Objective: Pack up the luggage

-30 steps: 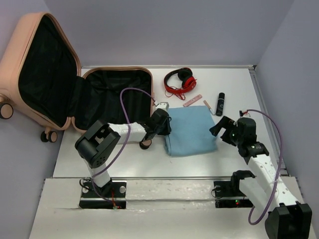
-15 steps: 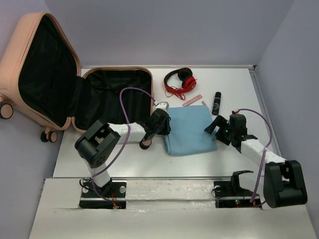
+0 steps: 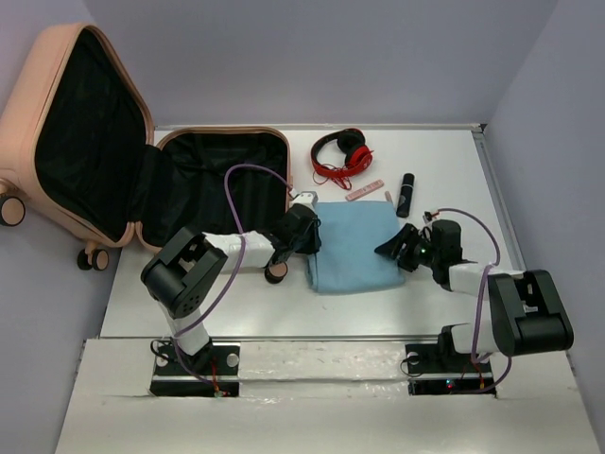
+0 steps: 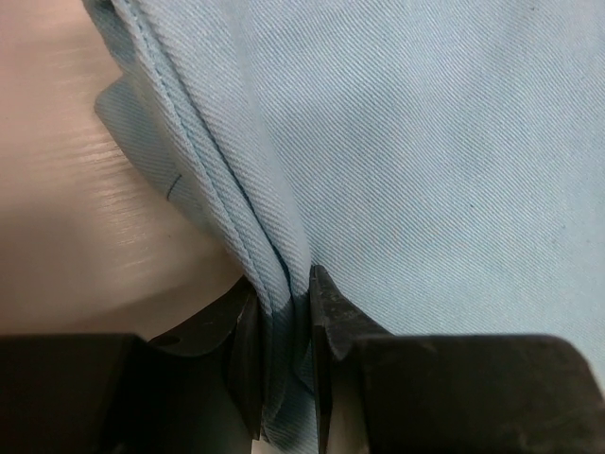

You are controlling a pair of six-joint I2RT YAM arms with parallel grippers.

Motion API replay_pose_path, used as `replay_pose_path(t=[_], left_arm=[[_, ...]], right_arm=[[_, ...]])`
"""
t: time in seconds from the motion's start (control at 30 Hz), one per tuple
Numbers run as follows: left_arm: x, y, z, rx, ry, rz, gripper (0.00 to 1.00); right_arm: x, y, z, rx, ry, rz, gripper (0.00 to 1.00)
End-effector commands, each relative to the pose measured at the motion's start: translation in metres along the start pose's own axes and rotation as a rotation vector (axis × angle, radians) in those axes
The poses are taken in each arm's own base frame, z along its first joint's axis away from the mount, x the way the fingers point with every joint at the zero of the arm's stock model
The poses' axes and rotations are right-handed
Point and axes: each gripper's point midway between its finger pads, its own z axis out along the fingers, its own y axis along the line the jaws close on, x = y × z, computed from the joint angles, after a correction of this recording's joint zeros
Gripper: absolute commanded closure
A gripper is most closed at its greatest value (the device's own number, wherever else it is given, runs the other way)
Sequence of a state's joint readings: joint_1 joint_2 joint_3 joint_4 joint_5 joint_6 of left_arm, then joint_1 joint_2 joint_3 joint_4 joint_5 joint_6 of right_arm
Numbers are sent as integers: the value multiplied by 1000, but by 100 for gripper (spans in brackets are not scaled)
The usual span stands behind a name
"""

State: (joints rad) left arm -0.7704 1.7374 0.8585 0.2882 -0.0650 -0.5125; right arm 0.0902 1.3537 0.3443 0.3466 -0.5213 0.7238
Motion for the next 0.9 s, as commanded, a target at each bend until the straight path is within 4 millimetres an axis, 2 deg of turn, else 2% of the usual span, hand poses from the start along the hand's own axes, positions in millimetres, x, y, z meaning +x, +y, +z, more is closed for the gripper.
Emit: replay_pose_path(t=[0.0,0.03,0.2,0.23,0.3,0.37,0.4,0.43,0.47,0.5,0.57,0.6,0.63,0.67,0.7,0.73,0.77,0.8,0.83,0.87], left_arm=[[10,6,2,-9,13,29,94],[10,5,2,-5,15,29,94],[14,3,0,13,20,19,94],[14,2,0,18,20,17,94],[10,-7,-8,50,10,19,94],[3,-17,-18,87,-5,18,94],[-15,-29,-34,127,-53,13,94],[-21,-38,-43,150,-72,17,94],[-43,-51,-61,189,-132,10,94],[-51,-54,-70,200,-146,10,94],[-68,-63,-85,223,-184,9,94],[-86,-70,-99,243,-223,6,94],[-92,-78,-106,289,-221,5,94],[-109,-87,-118,321,-257,-10,94],[-119,-90,-123,338,-272,-15,94],[-131,-94,-129,353,-291,-19,94],[-158,-95,-139,358,-344,-33,94],[-171,-93,-144,351,-362,-37,94],[-185,-92,-150,359,-380,-42,94],[-201,-88,-156,352,-409,-52,94]], right_arm=[[39,4,-5,-77,139,45,47],[40,6,-4,-93,143,45,59],[36,24,-11,-180,123,6,80],[34,29,-13,-198,115,-8,87],[25,52,-24,-265,71,-65,92],[18,63,-33,-275,41,-79,93],[11,69,-37,-276,13,-98,93],[1,88,-49,-305,-24,-144,93],[-5,96,-55,-314,-48,-167,93],[-17,113,-64,-339,-84,-199,93],[-26,132,-79,-364,-118,-235,93],[-35,150,-88,-397,-137,-261,93],[-39,157,-90,-406,-134,-254,93],[-40,167,-93,-431,-125,-264,93],[-44,177,-94,-446,-122,-271,93],[-56,195,-97,-469,-141,-288,93],[-63,205,-98,-482,-158,-295,93],[-69,218,-100,-506,-169,-309,93],[-70,236,-100,-542,-170,-331,93],[-85,265,-110,-589,-208,-372,93]])
